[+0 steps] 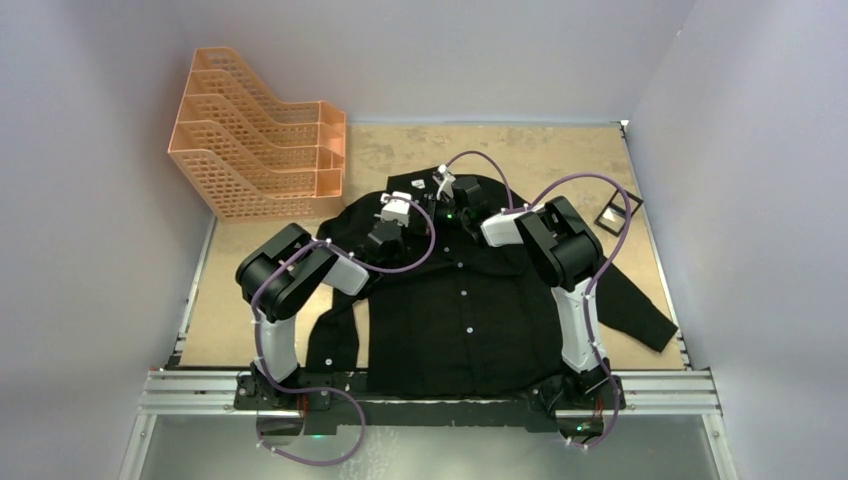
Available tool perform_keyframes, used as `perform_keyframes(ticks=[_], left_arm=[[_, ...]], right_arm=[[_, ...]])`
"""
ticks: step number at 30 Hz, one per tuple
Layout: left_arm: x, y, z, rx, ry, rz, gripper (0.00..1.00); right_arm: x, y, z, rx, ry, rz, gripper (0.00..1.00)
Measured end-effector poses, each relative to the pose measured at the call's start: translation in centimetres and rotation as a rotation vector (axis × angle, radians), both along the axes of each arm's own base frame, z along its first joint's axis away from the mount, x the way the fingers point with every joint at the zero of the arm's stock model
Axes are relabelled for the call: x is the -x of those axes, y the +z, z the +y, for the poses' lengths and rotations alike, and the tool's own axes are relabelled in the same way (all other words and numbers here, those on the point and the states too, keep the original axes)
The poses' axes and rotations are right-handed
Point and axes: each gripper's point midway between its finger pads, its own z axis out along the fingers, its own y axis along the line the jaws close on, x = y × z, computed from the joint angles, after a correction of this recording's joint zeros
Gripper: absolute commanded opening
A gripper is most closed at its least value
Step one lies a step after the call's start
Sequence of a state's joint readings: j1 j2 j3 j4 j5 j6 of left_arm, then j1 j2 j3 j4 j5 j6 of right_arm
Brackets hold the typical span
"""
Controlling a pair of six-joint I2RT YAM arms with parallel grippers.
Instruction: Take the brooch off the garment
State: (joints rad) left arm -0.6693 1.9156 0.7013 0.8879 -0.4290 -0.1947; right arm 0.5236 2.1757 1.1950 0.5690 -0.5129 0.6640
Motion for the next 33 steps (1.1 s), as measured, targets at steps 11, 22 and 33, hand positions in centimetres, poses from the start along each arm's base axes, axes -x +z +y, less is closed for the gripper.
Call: perform_keyframes(ticks=[11,22,33], left_arm=[[-0.54,-0.17,-0.18,-0.043,0.040,-0.014,0.20],[-0.36,-0.60,-0.12,-0.069,0.051,-0.013,0.05],[-0.36,-0.54,-0.25,-0.078,0.038,-0.018,0.00]], right_arm=[[-0.11,-0.12,0.08,0.010,-0.011,-0.005,0.04],[-0.13,-0.10,0.14,0.010,-0.014,-0.007,0.04],[-0.16,-0.01,0.22,0.006,-0.016,-0.006,0.04]])
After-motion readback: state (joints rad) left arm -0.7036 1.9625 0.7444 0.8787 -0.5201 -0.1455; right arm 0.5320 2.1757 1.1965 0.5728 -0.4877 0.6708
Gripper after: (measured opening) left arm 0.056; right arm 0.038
